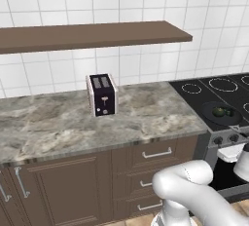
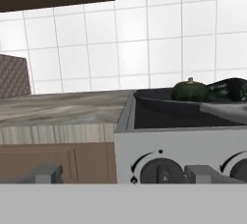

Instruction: Put the eggplant and squash in the pan. Then turn on the front left burner and set the heat to medium.

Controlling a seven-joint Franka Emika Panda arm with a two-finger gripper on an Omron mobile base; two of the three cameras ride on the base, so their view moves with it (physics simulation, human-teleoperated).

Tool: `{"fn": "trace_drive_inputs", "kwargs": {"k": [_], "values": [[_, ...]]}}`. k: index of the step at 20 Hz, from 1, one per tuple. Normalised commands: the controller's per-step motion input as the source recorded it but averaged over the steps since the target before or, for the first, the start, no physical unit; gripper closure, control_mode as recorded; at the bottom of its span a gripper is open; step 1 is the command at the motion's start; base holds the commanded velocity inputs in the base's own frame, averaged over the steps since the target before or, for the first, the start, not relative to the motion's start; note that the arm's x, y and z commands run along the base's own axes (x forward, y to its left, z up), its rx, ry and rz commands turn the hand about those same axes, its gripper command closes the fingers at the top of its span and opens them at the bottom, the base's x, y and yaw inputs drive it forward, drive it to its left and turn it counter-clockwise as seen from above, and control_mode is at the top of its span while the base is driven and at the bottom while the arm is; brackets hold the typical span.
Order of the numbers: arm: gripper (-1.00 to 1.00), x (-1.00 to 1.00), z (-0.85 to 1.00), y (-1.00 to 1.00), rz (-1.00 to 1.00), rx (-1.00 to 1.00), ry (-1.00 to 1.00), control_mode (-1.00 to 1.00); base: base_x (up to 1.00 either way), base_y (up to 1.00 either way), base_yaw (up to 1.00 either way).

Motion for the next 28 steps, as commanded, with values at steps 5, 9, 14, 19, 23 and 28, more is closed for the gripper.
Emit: {"fn": "trace_drive_inputs", "kwargs": {"k": [5, 9, 14, 19, 23, 28], "values": [[-1.00, 0.30, -0.26, 0.00, -0.04, 0.00, 0.00, -1.00, 0.00, 0.00, 0.00], [-1.00, 0.07, -0.20, 0.00, -0.03, 0.00, -0.04, -1.00, 0.00, 0.00, 0.00], [-1.00, 0.00, -0.08, -0.12, -0.02, 0.00, -0.12, -1.00, 0.00, 0.00, 0.00], [-1.00, 0.01, 0.00, -0.26, 0.00, 0.00, -0.09, -1.00, 0.00, 0.00, 0.00], [-1.00, 0.07, 0.00, -0.22, 0.00, 0.00, -0.01, -1.00, 0.00, 0.00, 0.00], [-1.00, 0.16, 0.00, -0.06, 0.00, 0.00, 0.02, -1.00, 0.00, 0.00, 0.00]]}}
